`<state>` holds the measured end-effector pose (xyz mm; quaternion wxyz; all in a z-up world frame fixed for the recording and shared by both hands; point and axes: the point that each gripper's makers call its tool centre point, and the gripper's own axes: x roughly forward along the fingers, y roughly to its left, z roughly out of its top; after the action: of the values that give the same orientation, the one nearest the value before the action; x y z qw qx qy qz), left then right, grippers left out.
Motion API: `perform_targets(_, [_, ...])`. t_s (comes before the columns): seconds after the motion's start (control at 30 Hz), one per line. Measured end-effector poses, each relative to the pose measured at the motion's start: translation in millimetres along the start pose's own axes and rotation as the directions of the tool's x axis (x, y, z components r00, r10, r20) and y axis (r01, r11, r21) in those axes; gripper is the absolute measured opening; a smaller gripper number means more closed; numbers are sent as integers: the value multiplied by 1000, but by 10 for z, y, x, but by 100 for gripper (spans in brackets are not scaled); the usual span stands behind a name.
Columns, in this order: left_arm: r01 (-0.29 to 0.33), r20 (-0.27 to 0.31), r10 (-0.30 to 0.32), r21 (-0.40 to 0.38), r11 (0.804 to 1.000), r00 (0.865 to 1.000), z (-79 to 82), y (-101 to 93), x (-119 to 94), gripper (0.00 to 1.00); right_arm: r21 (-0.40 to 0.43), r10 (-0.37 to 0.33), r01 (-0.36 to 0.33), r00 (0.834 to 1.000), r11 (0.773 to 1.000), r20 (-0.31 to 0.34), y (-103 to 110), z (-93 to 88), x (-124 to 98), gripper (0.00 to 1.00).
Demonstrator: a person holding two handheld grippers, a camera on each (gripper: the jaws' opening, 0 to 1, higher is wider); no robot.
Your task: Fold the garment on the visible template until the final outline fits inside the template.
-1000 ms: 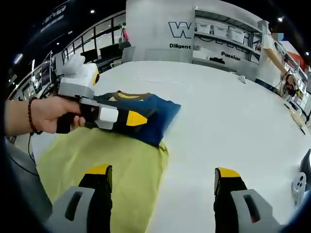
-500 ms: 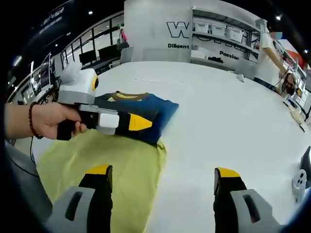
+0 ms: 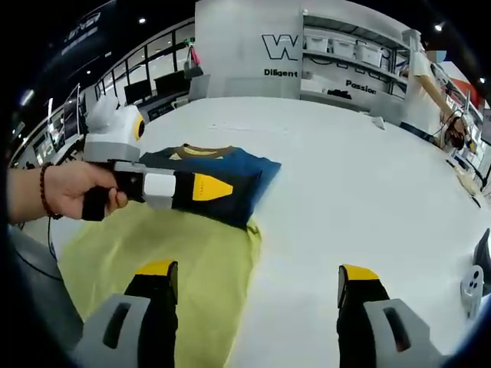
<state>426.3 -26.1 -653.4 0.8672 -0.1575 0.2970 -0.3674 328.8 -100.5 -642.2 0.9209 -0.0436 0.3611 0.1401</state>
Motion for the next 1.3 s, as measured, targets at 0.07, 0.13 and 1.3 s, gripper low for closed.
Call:
perform_targets(0.07, [29,-13,-29,-18,999,999,-38,-57,24,12,2,0,0,1000,1000,1,-4,-1,-4,84])
perform_targets(0.13, [42,-22,-43,-29,999,999,-65,-94,49,2,-2,-1,1,1000,1000,-1,-8,-3,-8,84])
perform_targets(1.3, [85,68,-96,155,984,993,406,-207,-263,0,-10,0,0,1000,1000,18,22,70,-72,83])
